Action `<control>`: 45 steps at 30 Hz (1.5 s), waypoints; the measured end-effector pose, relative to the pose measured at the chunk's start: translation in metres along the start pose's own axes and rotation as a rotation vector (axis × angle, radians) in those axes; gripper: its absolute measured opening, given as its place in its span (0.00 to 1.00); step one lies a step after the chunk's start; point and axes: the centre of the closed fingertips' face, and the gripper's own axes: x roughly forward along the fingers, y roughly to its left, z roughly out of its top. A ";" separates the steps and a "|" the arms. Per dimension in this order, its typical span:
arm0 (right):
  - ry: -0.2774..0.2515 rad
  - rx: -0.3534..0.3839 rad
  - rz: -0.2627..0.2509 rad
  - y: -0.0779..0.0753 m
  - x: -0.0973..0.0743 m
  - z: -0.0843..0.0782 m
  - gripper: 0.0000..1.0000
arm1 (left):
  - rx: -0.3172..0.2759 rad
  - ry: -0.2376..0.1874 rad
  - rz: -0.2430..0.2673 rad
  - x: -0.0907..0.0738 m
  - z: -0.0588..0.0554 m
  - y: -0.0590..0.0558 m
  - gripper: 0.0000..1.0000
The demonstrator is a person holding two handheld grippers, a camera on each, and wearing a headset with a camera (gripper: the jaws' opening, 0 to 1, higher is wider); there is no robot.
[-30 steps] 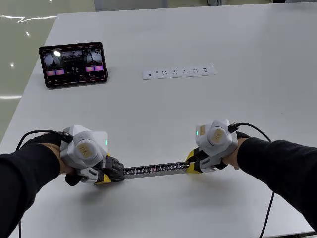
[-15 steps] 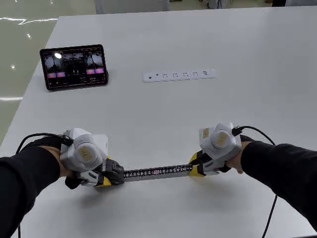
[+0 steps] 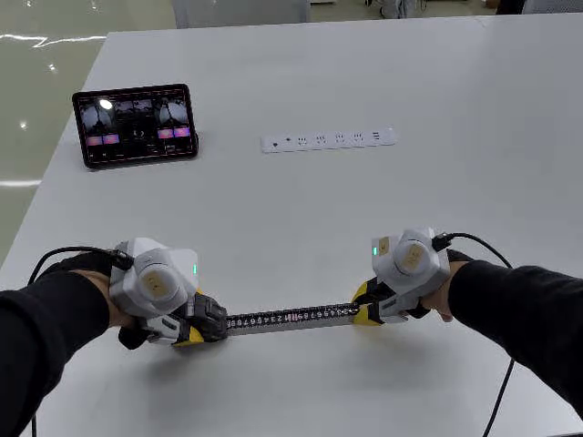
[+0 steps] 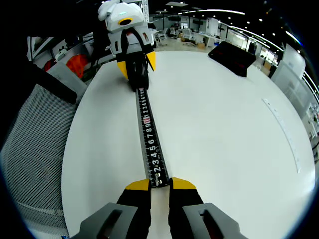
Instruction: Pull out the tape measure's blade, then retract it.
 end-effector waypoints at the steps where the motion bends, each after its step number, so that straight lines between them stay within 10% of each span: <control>1: 0.000 0.002 -0.001 0.000 0.000 0.000 0.08 | 0.000 0.000 0.000 0.000 0.000 0.000 0.32; 45: 0.010 0.019 -0.013 -0.003 -0.011 -0.017 0.08 | 0.000 -0.003 0.004 0.000 0.000 0.000 0.32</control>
